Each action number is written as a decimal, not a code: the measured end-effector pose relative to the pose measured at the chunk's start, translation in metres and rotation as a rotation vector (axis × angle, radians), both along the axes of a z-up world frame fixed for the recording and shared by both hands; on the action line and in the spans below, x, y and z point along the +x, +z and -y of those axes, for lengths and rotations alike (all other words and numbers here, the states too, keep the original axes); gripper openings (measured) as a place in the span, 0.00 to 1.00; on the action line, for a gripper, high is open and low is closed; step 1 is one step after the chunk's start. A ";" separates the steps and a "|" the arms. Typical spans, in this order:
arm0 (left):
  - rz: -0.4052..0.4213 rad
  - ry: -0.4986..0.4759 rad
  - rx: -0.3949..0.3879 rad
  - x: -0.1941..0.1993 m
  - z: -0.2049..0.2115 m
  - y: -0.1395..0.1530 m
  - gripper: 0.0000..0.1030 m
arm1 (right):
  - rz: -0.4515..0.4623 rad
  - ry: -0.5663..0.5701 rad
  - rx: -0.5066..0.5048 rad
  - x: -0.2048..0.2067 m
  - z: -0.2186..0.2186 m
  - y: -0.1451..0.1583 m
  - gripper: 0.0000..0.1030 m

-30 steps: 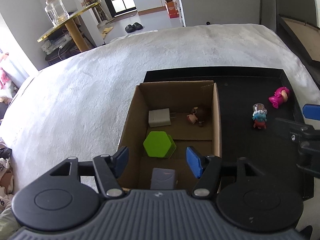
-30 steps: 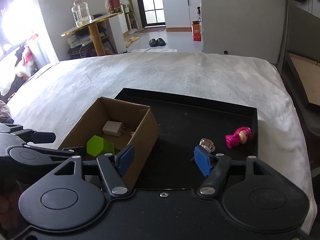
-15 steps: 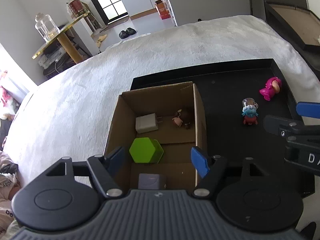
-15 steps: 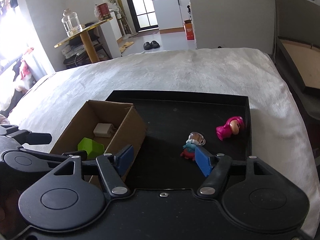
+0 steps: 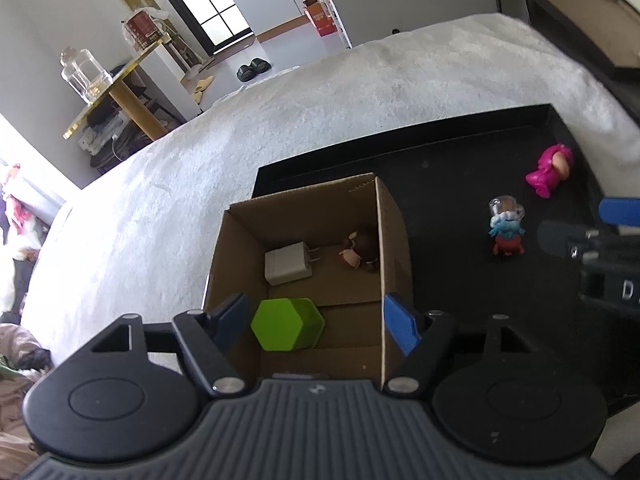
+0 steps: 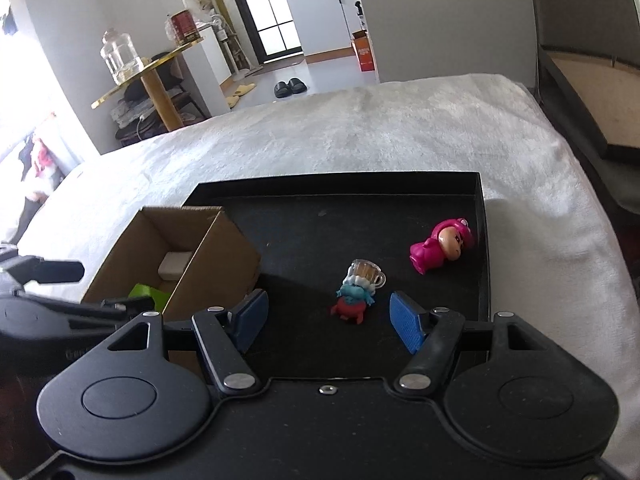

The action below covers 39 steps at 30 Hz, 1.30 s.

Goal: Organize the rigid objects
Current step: 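Move the right gripper back toward the blue-and-red figurine on the tray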

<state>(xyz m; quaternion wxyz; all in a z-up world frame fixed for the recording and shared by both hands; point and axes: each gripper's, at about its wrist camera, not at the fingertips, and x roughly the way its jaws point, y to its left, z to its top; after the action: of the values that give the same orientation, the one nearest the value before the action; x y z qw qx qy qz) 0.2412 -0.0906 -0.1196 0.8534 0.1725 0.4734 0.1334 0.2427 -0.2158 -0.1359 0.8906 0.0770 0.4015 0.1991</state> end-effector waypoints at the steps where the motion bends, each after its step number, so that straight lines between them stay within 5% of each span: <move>1: -0.001 -0.001 0.001 0.003 0.000 -0.001 0.72 | 0.000 0.000 0.001 0.002 -0.001 -0.001 0.65; 12: -0.033 -0.034 0.049 0.028 0.005 -0.017 0.73 | -0.002 0.002 0.041 0.022 -0.014 -0.037 0.65; 23: -0.034 -0.065 0.094 0.054 0.017 -0.031 0.73 | -0.020 -0.041 -0.025 0.033 -0.018 -0.069 0.65; 35: -0.035 -0.109 0.144 0.064 0.026 -0.046 0.63 | -0.010 -0.048 -0.056 0.037 -0.026 -0.089 0.62; 38: -0.043 -0.114 0.143 0.065 0.030 -0.048 0.57 | 0.000 -0.040 -0.067 0.033 -0.027 -0.090 0.31; 39: -0.049 -0.114 0.136 0.066 0.031 -0.048 0.56 | -0.012 -0.027 -0.060 0.032 -0.027 -0.089 0.31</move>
<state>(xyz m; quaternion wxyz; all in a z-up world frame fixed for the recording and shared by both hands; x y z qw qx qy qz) 0.3067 -0.1216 -0.1680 0.8342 0.2597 0.4734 0.1124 0.2750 -0.1891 -0.2246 0.8928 0.0568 0.4114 0.1747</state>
